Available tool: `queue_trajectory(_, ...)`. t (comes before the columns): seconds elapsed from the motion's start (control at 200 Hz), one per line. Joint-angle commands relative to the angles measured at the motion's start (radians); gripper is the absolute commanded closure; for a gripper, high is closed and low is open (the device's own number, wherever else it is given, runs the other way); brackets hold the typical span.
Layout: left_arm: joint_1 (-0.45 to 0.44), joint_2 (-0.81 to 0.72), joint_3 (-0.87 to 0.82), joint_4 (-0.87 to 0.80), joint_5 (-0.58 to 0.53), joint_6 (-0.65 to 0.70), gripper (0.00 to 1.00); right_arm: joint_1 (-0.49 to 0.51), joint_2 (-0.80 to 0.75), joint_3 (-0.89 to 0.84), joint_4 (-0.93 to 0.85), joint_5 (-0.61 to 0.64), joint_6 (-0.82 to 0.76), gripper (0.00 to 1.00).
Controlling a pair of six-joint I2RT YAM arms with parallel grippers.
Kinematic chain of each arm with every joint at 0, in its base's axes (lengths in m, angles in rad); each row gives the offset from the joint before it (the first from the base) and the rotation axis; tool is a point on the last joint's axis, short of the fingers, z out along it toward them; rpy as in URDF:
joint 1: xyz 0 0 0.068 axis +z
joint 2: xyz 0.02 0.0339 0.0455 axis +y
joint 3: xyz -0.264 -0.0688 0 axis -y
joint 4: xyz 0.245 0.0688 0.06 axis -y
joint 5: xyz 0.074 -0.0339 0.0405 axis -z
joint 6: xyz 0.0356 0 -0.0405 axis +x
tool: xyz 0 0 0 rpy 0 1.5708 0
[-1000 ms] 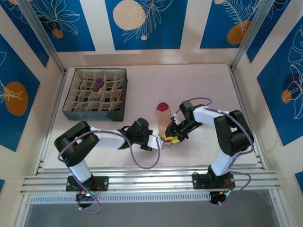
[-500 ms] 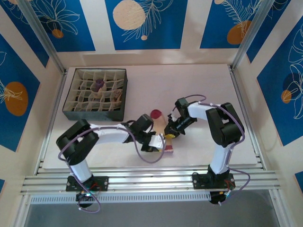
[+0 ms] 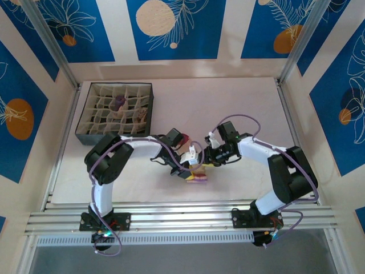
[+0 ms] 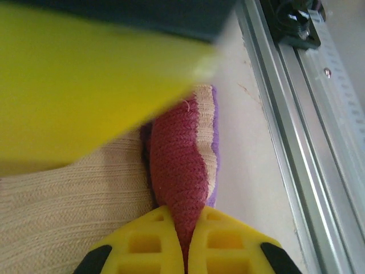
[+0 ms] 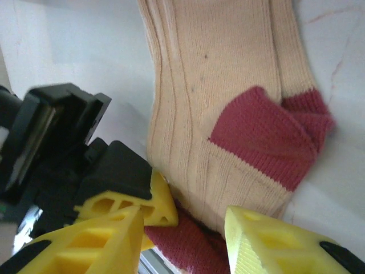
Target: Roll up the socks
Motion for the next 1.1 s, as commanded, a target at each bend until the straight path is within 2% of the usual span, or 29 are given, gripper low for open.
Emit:
queue_trajectory(0.0, 0.023, 0.027, -0.004, 0.024, 0.036, -0.154, 1.00, 0.002, -0.011, -0.064, 0.065, -0.060, 0.021, 0.57)
queue_trajectory(0.245, 0.083, 0.083, -0.028, 0.125, 0.047, -0.374, 1.00, 0.023, -0.025, -0.115, 0.110, -0.084, 0.035, 0.56)
queue_trajectory(0.35, 0.086, 0.101, -0.025, 0.117, 0.034, -0.407, 1.00, 0.031, -0.023, -0.117, 0.108, -0.073, 0.034, 0.57)
queue_trajectory(0.41, 0.086, 0.104, -0.024, 0.110, 0.021, -0.417, 1.00, 0.035, -0.013, -0.115, 0.101, -0.060, 0.037, 0.62)
queue_trajectory(0.5, 0.086, 0.092, -0.031, 0.108, -0.001, -0.412, 0.99, 0.039, 0.016, -0.097, 0.069, -0.013, 0.053, 0.76)
queue_trajectory(0.575, 0.086, 0.065, -0.051, 0.124, -0.024, -0.393, 0.91, 0.039, 0.060, -0.069, 0.016, 0.043, 0.079, 0.87)
queue_trajectory(0.685, 0.081, -0.018, -0.104, 0.179, -0.067, -0.331, 0.79, 0.041, 0.143, -0.011, -0.076, 0.103, 0.105, 0.94)
queue_trajectory(0.87, 0.066, -0.219, -0.229, 0.315, -0.136, -0.164, 0.70, 0.061, 0.207, 0.056, -0.170, 0.167, 0.110, 0.98)
queue_trajectory(1.005, 0.031, -0.343, -0.354, 0.474, -0.263, -0.070, 0.70, 0.072, 0.221, 0.085, -0.206, 0.184, 0.105, 0.98)
queue_trajectory(1.095, -0.048, -0.403, -0.433, 0.560, -0.379, 0.050, 0.68, 0.079, 0.232, 0.103, -0.223, 0.186, 0.102, 0.98)
